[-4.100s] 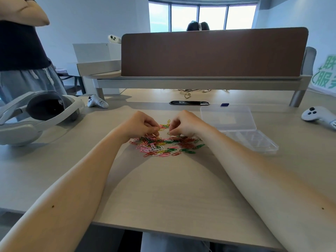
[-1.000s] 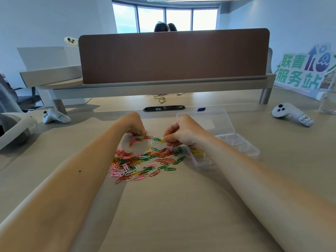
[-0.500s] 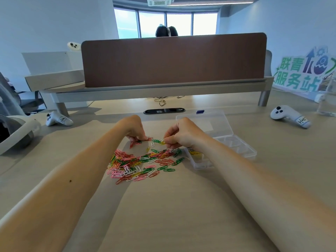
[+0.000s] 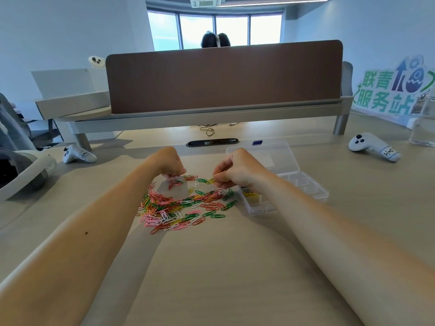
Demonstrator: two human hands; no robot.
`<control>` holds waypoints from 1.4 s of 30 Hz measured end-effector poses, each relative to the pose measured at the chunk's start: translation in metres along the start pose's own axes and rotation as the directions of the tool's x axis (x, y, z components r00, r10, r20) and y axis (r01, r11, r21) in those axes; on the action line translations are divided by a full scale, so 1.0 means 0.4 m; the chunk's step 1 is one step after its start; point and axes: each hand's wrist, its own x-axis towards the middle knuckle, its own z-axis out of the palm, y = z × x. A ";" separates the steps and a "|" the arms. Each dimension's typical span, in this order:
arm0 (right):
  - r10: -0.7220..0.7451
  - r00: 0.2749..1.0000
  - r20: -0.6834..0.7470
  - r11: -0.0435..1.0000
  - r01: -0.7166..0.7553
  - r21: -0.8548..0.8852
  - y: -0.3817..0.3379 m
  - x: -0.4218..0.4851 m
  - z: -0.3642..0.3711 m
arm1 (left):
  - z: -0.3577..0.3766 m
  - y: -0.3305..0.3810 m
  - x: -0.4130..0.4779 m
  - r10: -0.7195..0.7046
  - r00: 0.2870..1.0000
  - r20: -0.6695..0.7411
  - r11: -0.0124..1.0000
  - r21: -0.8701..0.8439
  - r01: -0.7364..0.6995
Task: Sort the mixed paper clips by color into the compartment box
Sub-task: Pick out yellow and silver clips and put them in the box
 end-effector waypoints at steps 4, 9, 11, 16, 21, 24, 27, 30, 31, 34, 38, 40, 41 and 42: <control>0.002 1.000 0.000 1.000 -0.002 0.008 0.000 -0.002 0.002 | 0.005 0.003 -0.012 -0.045 0.999 0.012 0.999 -0.015 0.045; -0.002 1.000 0.004 1.000 0.002 -0.010 0.002 0.000 0.004 | 0.019 0.009 -0.011 -0.095 0.995 0.036 0.992 0.083 0.092; -0.002 1.000 0.003 1.000 0.002 -0.014 0.003 -0.002 0.003 | 0.014 0.014 -0.009 -0.101 0.993 0.059 0.992 0.081 0.096; -0.005 1.000 0.008 1.000 0.005 -0.008 0.004 -0.007 0.000 | 0.011 0.006 -0.010 -0.085 0.993 0.077 0.989 0.132 0.074; -0.004 1.000 -0.008 0.999 0.004 0.045 0.001 -0.014 -0.017 | 0.007 -0.009 -0.020 -0.043 0.997 0.067 0.990 0.135 0.033; -0.010 1.000 -0.019 0.999 0.011 0.052 0.002 -0.020 -0.026 | -0.006 -0.013 -0.032 -0.011 0.999 0.053 0.997 0.074 0.007; -0.007 1.000 -0.023 0.999 0.008 0.048 0.001 -0.028 -0.036 | -0.017 -0.005 -0.054 0.018 0.998 0.052 1.000 0.024 -0.019; -0.010 0.999 -0.038 0.998 0.013 0.058 0.004 -0.038 -0.063 | -0.026 0.031 -0.089 0.086 0.995 0.043 0.995 -0.047 -0.084; -0.007 0.999 -0.043 0.998 0.010 0.064 0.008 -0.042 -0.076 | -0.027 0.053 -0.104 0.129 0.991 0.040 0.990 -0.064 -0.126; 0.025 0.999 -0.033 0.998 -0.023 0.052 0.026 -0.057 -0.124 | -0.013 0.141 -0.153 0.274 0.960 0.059 0.959 -0.087 -0.269; 0.064 0.998 0.006 0.993 -0.063 -0.103 0.048 -0.084 -0.172 | 0.039 0.246 -0.188 0.389 0.913 0.119 0.921 -0.063 -0.384; 0.089 0.996 0.019 0.983 -0.085 -0.165 0.054 -0.097 -0.189 | 0.068 0.277 -0.189 0.411 0.904 0.118 0.912 -0.044 -0.408; 0.102 0.994 0.026 0.978 -0.095 -0.185 0.056 -0.101 -0.194 | 0.082 0.288 -0.190 0.418 0.901 0.115 0.908 -0.031 -0.417; 0.110 0.993 0.035 0.975 -0.101 -0.199 0.057 -0.105 -0.200 | 0.094 0.297 -0.190 0.425 0.899 0.109 0.905 -0.018 -0.425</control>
